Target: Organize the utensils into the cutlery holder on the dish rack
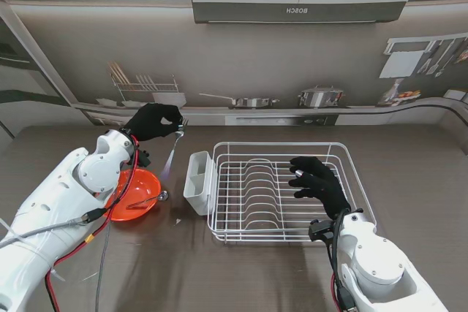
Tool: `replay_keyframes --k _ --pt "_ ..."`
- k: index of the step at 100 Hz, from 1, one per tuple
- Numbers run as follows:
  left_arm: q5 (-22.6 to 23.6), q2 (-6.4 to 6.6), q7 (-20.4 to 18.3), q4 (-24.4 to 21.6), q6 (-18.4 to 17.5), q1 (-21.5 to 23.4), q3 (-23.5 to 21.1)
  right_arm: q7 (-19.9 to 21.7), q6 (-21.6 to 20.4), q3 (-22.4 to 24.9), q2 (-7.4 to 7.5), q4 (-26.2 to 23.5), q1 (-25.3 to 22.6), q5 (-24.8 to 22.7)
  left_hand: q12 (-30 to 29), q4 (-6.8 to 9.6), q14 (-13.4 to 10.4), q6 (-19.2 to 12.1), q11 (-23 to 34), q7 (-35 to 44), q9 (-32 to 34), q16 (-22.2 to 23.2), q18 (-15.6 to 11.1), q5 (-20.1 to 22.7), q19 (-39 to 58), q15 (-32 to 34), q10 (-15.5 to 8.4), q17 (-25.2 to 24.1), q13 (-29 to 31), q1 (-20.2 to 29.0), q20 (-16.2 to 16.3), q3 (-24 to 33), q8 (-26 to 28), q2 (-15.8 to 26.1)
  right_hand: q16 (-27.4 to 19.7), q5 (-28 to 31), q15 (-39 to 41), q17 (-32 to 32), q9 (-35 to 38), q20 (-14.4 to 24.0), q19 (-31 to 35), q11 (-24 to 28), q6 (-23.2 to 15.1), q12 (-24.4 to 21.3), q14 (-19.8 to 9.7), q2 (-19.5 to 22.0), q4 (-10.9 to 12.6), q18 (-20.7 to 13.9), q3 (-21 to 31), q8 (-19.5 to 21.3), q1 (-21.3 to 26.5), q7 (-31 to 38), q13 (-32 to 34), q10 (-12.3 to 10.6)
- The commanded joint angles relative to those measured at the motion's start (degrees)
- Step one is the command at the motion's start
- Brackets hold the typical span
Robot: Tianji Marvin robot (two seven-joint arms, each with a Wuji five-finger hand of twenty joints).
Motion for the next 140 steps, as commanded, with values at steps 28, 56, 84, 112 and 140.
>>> replay_keyframes --k 28,56,84,112,140 --pt "-4.9 -4.60 4.1 9.6 -3.4 -6.8 6.4 0.4 0.1 0.1 -0.37 0.1 0.0 0.2 1.4 -0.07 -0.3 -4.2 0.1 8.4 0.8 0.7 -0.7 1.6 1.1 1.0 0.6 -1.0 0.5 2.7 -1.1 3.5 3.9 0.3 0.3 -0.9 0.0 0.4 0.6 0.6 -0.4 0.1 -0.1 -0.3 0.2 0.9 0.1 0.8 -0.6 -0.9 -1.5 0.7 1.4 0.0" --pt "-7.7 -7.44 7.5 16.9 -6.0 -10.6 10.4 0.3 0.1 0.2 -0.40 0.1 0.1 0.3 1.4 0.46 0.0 -3.6 -0.1 7.6 0.8 0.7 -0.7 1.5 0.9 1.0 1.1 -1.2 0.3 3.5 -1.0 2.5 3.5 0.6 0.3 -0.9 0.0 0.4 0.6 0.6 -0.4 0.1 -0.1 -0.3 0.1 0.9 0.1 0.8 -0.6 -0.9 -1.6 0.7 1.4 0.1" --pt "-8.9 -9.49 10.0 22.6 -8.0 -12.6 13.0 0.2 0.1 0.4 -0.45 0.2 0.2 0.4 1.6 1.00 0.3 -3.3 -0.3 7.0 0.9 0.8 -0.6 1.7 0.7 1.1 1.5 -1.2 0.2 4.3 -0.9 1.8 3.1 0.6 0.3 -0.8 0.1 0.4 0.6 0.6 -0.4 0.0 -0.1 -0.3 0.2 1.1 0.1 0.9 -0.7 -0.9 -1.7 0.7 1.5 0.4" --pt "-10.2 -10.20 9.7 24.3 -8.8 -12.2 13.9 0.1 0.1 0.3 -0.46 0.2 0.2 0.4 1.2 2.81 1.1 -2.4 -1.2 4.1 0.7 0.8 -0.3 2.3 0.2 0.9 2.7 -1.7 -0.5 6.2 -0.7 -1.0 1.1 1.2 0.3 -0.7 0.0 0.5 0.7 0.6 -0.4 0.0 0.0 -0.3 0.2 1.2 0.1 0.9 -0.7 -0.9 -1.8 0.7 1.5 0.0" --pt "-10.6 -9.03 6.5 22.6 -8.2 -10.7 13.7 0.0 0.1 0.3 -0.54 0.2 0.2 0.9 -3.0 7.39 2.5 0.2 -3.3 -3.3 -1.7 0.1 0.1 3.4 -3.2 -1.2 5.3 -2.9 -2.9 11.2 -0.6 -10.3 -6.2 3.4 0.3 -0.6 0.1 0.4 0.8 0.6 -0.4 0.0 0.0 -0.3 0.2 1.2 0.1 0.9 -0.7 -0.9 -1.8 0.6 1.6 0.2"
